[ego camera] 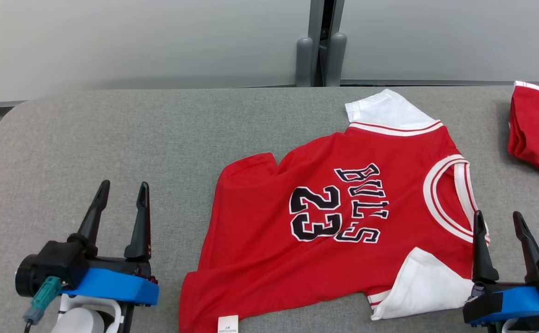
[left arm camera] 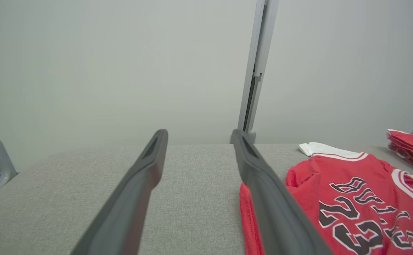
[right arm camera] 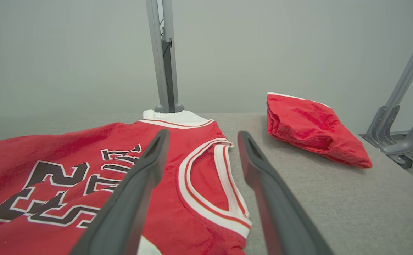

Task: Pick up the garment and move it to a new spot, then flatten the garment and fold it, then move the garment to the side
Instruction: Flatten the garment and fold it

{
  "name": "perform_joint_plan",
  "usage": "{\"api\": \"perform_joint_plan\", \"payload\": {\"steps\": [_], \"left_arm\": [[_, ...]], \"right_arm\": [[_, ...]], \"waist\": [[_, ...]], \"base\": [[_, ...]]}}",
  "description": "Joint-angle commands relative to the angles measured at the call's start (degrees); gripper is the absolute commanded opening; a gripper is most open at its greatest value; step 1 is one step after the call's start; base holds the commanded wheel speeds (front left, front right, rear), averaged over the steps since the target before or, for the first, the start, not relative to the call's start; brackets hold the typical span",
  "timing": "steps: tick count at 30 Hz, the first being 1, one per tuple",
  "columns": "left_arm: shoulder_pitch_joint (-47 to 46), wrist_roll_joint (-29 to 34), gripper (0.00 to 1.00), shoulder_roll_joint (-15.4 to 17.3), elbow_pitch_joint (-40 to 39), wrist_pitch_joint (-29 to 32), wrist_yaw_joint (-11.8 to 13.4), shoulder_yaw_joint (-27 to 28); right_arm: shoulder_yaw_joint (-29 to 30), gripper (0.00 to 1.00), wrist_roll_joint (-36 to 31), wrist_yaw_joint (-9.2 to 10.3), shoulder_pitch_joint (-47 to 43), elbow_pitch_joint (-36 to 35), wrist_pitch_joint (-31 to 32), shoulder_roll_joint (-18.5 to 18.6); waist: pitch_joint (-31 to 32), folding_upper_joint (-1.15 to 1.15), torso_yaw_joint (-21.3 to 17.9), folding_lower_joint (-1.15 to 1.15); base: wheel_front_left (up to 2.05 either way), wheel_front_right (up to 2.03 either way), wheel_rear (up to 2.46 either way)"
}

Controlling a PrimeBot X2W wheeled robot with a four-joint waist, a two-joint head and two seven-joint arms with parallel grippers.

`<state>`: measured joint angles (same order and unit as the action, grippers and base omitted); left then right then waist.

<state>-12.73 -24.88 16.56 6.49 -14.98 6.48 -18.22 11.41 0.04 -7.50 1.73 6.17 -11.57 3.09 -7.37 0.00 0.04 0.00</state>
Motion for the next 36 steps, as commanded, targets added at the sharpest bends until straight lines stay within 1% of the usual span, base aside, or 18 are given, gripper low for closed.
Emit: {"api": "perform_joint_plan", "payload": {"steps": [1,5,8,16,17,22,32,36], "left_arm": [[-0.10,0.90,1.00,-0.17,-0.39,-0.25,0.43,1.16],[0.77,1.94,1.00,-0.74,-0.88,-0.26,-0.01,3.29],[1.13,2.67,1.00,-1.37,-1.12,-0.26,-0.51,4.33],[1.61,4.59,1.00,-3.42,-1.12,-0.27,-2.01,5.85],[1.61,4.59,1.00,-3.42,-1.12,-0.27,-2.01,5.85],[1.47,5.53,1.00,-4.50,-0.62,-0.26,-3.03,6.87],[0.32,7.22,1.00,-6.25,0.11,-0.27,-4.98,8.55],[0.19,7.91,1.00,-6.84,0.31,-0.28,-5.58,9.33]], "right_arm": [[0.42,1.00,-0.23,0.02,-0.87,0.25,0.31,-0.07],[0.77,1.00,-0.48,0.02,-0.43,0.42,0.85,0.51],[0.87,1.00,-0.78,0.02,0.94,0.35,1.60,1.62],[0.99,1.00,-0.01,0.02,3.70,2.76,8.66,5.67],[0.99,1.00,-0.01,0.02,3.70,2.76,8.66,5.67],[0.27,1.00,0.57,0.02,3.80,6.84,11.24,7.51],[-2.08,1.00,3.09,0.03,4.84,16.66,14.47,8.83],[-3.49,1.00,4.08,0.02,5.53,19.09,15.60,9.04]], "waist": [[-0.10,0.00,-0.42,0.00],[-0.36,0.00,-0.92,0.00],[-0.62,0.00,-0.97,0.00],[-1.87,0.00,-0.17,0.00],[-1.87,0.00,-0.17,0.00],[-2.74,0.00,0.32,0.00],[-4.32,0.00,1.39,0.00],[-4.64,0.00,1.48,0.00]], "base": [[0.00,0.00,0.00],[0.00,0.00,0.00],[0.00,0.00,0.00],[0.00,0.00,0.00],[0.00,0.00,0.00],[0.00,0.00,0.00],[0.00,0.00,0.00],[0.00,0.00,0.00]]}}
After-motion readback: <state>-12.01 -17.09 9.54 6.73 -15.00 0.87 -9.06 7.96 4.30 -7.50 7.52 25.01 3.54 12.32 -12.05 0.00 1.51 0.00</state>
